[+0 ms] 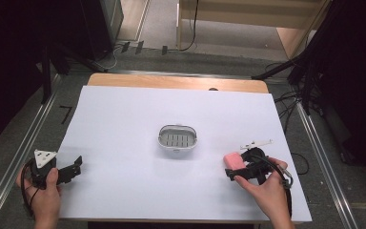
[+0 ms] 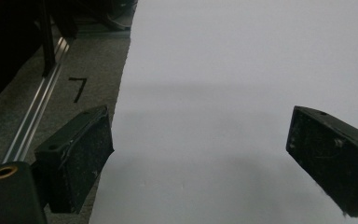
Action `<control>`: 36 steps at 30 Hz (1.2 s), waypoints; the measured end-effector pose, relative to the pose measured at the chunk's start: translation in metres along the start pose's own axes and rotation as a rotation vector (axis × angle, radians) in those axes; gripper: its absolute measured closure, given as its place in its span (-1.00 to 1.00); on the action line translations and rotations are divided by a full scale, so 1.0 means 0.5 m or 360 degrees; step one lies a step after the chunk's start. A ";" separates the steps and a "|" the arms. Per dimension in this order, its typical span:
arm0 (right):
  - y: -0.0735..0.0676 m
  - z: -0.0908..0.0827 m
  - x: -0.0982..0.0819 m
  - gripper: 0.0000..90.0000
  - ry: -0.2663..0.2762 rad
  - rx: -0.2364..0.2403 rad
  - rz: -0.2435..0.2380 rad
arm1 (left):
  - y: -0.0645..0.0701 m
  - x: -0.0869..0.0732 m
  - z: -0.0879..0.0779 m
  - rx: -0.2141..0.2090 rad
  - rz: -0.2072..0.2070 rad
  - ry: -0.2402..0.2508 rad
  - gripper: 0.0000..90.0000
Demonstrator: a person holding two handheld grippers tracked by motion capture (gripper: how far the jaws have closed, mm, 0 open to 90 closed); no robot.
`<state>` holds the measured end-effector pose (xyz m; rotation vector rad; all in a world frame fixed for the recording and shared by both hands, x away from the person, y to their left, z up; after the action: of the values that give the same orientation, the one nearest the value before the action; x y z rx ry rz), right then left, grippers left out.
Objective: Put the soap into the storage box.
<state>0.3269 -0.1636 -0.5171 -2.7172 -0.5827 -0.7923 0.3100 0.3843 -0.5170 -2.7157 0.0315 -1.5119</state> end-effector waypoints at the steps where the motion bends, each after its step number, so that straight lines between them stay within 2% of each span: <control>1: -0.001 0.001 0.002 -0.89 -0.0006 -0.0012 -0.0003 | 0.000 0.000 0.000 -0.0001 -0.0002 0.0002 -0.83; 5: -0.003 0.003 0.010 -0.69 -0.0007 -0.0053 -0.0025 | 0.000 0.000 0.000 -0.0003 -0.0007 0.0001 -0.83; 22: 0.003 0.027 0.011 -0.37 -0.0070 -0.0107 0.0030 | 0.000 0.000 0.001 0.0001 -0.0002 -0.0005 -0.83; 25: 0.004 0.032 0.011 -0.28 -0.0078 -0.0107 0.0025 | 0.000 -0.001 0.001 0.0001 0.0002 -0.0009 -0.83; 27: 0.008 0.034 0.012 -0.16 -0.0087 -0.0139 0.0024 | 0.000 -0.001 0.001 0.0001 0.0002 -0.0010 -0.83; 30: 0.008 0.037 0.014 -0.15 -0.0100 -0.0121 0.0045 | 0.000 0.000 0.001 0.0000 -0.0004 -0.0008 -0.83; 36: 0.005 0.039 0.016 -0.15 -0.0112 -0.0122 0.0034 | 0.000 -0.001 0.001 0.0001 -0.0001 -0.0010 -0.83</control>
<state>0.3429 -0.1569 -0.5289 -2.8261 -0.5483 -0.7309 0.3103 0.3844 -0.5176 -2.7200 0.0298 -1.5033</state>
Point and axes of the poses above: each handheld gripper's, and its own axes: z roughly forward along the jaws, x roughly out of its top, y roughly to its right, the point moved 9 cm from there along z, roughly forward along the jaws, and after that the axes turned 5 degrees about y, right-handed, at the moved point
